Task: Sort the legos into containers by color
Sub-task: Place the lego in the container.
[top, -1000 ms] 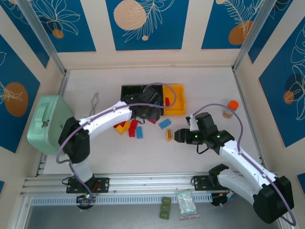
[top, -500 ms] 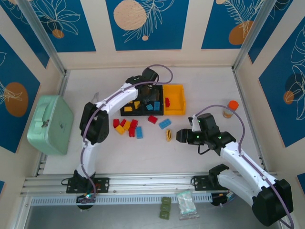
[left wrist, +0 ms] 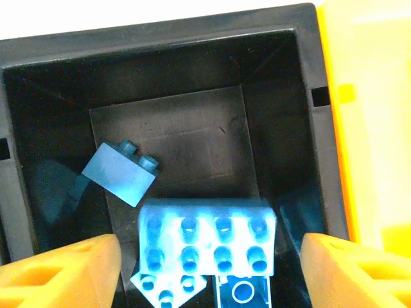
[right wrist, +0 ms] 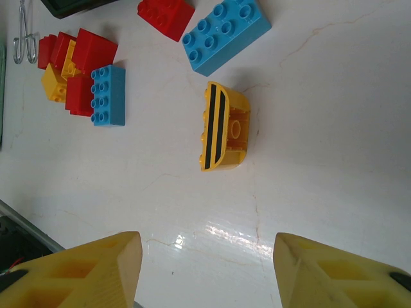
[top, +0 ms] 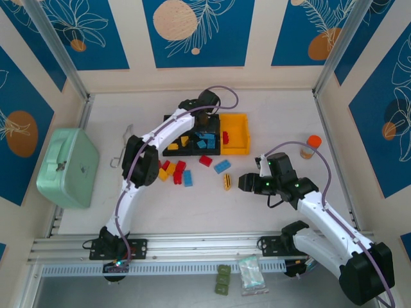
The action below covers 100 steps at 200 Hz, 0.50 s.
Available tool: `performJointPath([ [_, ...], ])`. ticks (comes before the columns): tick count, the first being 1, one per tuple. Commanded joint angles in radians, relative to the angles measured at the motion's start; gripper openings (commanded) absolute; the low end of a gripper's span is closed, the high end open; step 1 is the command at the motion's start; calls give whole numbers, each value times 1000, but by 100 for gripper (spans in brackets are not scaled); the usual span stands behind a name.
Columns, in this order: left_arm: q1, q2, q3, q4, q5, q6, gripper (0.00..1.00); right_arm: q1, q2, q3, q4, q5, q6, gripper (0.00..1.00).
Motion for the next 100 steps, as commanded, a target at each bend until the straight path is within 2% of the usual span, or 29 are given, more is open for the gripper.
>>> performJointPath([
  [1,-2,-24,35,-39,12,3,74,-7,-14,-19,-10,-11,2,56],
  [30,-14,-87,7,-30,17,10,74,-7,-15,-19,-11,-9,2,57],
  [51,-33,-173,-77,6,26,18,74,-9,-13,-16,-14,-9,4,56],
  [100,-54,-470,-484,159,51,18,73,-1,-5,0,-20,-17,-1,56],
])
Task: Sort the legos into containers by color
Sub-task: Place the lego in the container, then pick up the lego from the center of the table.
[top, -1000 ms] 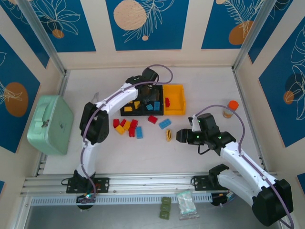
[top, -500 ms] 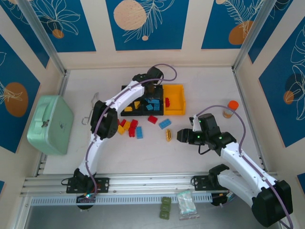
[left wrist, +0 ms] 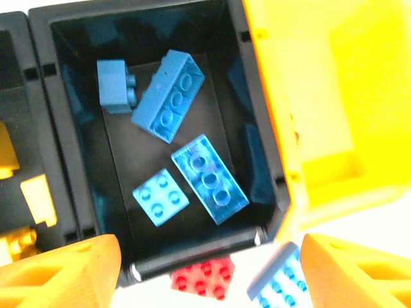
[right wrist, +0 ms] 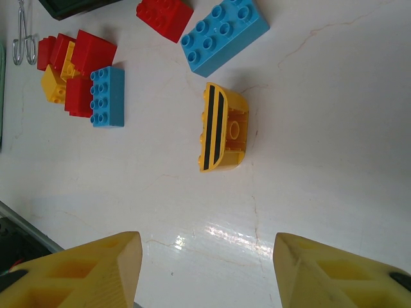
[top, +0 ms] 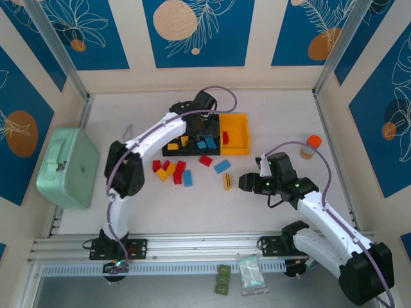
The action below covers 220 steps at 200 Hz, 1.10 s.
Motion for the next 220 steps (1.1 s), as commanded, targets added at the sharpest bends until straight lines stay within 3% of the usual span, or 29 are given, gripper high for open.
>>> performJointPath([
  [1,-8,-152,-165,77,25,10,73,4,-4,1,-20,-17,-1,56],
  [44,-3,-364,-467,119,9,8,71,63,41,51,-21,8,-18,56],
  [87,1,-434,-609,125,-26,42,69,131,86,81,15,-10,-25,56],
  [137,21,-398,-656,153,-61,91,68,212,100,78,38,12,-13,56],
  [220,62,-241,-640,221,-67,130,67,224,52,55,11,50,-7,56],
])
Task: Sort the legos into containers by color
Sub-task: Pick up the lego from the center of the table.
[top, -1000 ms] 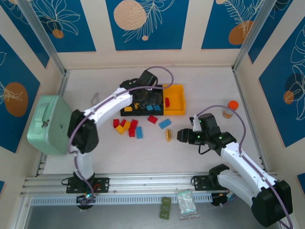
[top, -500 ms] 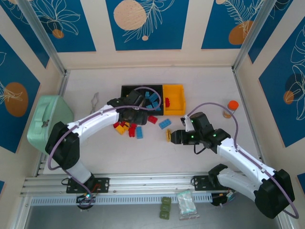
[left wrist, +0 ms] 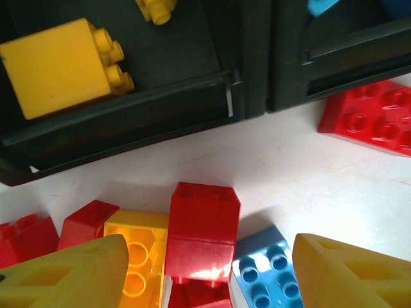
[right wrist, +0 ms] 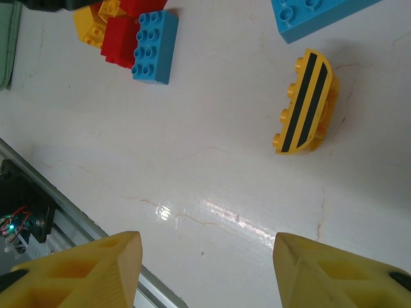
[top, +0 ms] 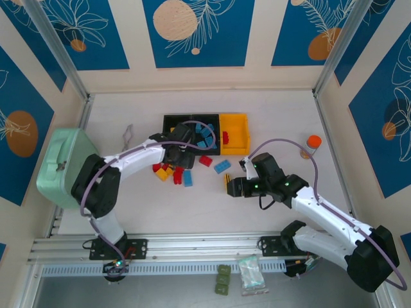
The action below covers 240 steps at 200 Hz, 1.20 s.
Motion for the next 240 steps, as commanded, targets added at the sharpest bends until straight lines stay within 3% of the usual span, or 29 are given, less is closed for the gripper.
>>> performJointPath([
  [1,11,31,13,26,-17,24,67,6,-25,0,-19,17,0,56],
  [65,11,93,15,45,5,12,57,-5,-21,-5,-19,27,-6,56],
  [119,11,91,22,29,12,15,34,-15,-22,-12,-9,22,-4,56],
  [240,-33,-11,129,-56,76,-7,33,-60,-70,-20,-8,-9,-1,56],
])
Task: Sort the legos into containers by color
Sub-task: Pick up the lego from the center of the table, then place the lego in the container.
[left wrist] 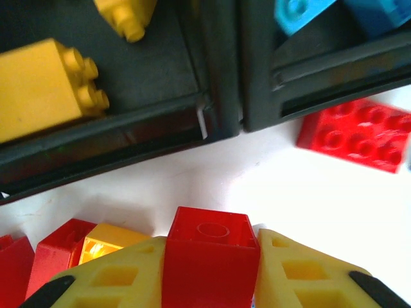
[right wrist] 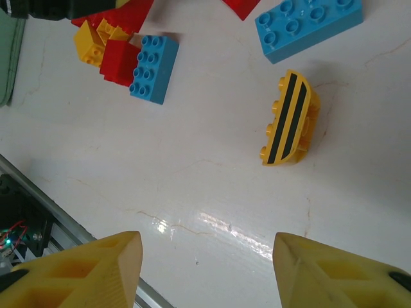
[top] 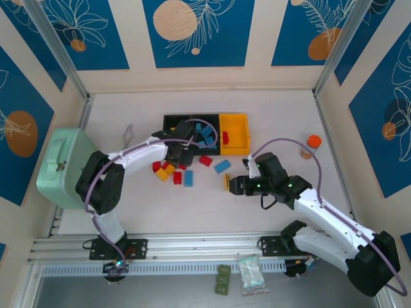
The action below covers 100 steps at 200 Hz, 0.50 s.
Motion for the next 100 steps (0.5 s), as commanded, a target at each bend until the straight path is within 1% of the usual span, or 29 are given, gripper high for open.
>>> performJointPath([
  [1,-23,-38,66,-45,37,-6,33,-25,-33,-17,-8,-29,-1,56],
  [36,-64,-5,163,-57,63,-28,33,-88,-60,-28,-22,-47,7,56],
  [49,-75,13,203,-55,79,-38,33,-117,-72,-27,-36,-35,12,56],
  [72,-96,60,280,-57,101,-52,33,-168,-98,-27,-56,-12,18,56],
  [100,-116,137,395,-79,111,-58,33,-231,-118,-26,-71,-23,9,56],
])
